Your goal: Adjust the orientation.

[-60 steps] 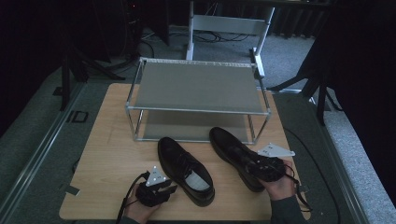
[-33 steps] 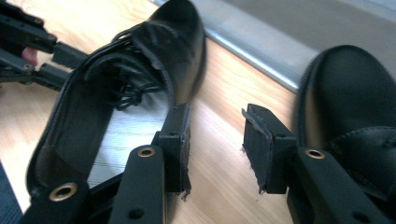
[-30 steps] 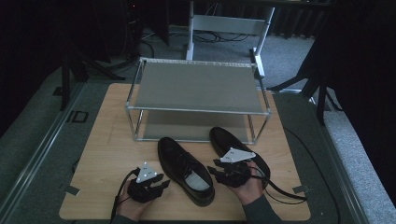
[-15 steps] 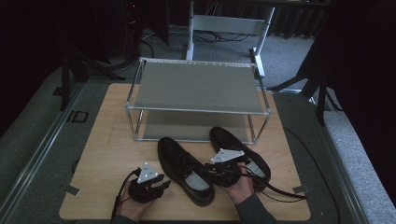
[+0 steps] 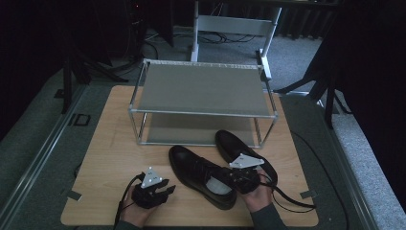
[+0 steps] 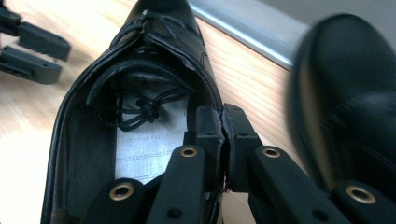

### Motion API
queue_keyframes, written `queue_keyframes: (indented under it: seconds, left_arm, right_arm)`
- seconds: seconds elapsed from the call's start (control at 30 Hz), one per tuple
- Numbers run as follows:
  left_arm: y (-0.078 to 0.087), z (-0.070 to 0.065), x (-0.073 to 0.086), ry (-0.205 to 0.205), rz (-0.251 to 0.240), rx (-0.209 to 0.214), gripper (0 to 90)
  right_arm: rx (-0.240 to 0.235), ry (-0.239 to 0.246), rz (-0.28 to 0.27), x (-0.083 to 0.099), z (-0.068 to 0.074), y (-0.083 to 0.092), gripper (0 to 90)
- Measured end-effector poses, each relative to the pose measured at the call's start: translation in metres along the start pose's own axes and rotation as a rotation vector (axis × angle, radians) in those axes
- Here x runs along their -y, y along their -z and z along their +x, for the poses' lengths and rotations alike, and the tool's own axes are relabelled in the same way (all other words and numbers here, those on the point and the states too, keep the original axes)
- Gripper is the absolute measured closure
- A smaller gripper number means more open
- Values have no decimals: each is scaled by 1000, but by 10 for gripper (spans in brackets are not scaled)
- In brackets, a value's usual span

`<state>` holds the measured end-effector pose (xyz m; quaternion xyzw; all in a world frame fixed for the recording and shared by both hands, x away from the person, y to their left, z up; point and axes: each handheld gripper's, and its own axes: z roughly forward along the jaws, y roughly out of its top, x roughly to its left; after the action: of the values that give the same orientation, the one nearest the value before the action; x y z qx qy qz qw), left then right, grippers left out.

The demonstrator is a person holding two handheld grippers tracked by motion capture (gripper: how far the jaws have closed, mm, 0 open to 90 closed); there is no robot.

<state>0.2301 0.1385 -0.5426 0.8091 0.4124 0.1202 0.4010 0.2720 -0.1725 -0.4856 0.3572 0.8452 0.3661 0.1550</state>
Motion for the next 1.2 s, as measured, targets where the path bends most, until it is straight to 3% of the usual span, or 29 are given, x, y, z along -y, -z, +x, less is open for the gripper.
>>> queue_keyframes:
  seconds: [0.1, 0.37, 0.6, 0.87, 1.03, 1.07, 1.13, 1.2]
  left_arm:
    - [-1, 0, 0, -1, 4, 2, 623]
    - [-1, -1, 0, -3, 3, 4, 626]
    - [-2, -2, 0, -9, 6, 9, 627]
    - [-7, -7, -1, -26, 20, 25, 627]
    - [-10, -11, -3, -36, 25, 44, 627]
    - [-11, -11, -3, -36, 24, 52, 627]
    - [-13, -13, -5, -32, 21, 65, 627]
    - [-16, -16, -7, -33, 18, 84, 627]
  right_arm:
    - [43, -10, -2, 6, -5, 8, 862]
    - [99, -41, -13, 16, -12, 25, 862]
    - [117, -74, -10, 31, -20, 40, 862]
    - [92, -125, -8, 49, -30, 50, 861]
    - [95, -120, -2, 52, -32, 53, 851]
    - [87, -118, 2, 52, -33, 54, 830]
    - [52, -106, -5, 50, -34, 58, 670]
    - [28, -99, -15, 47, -34, 65, 611]
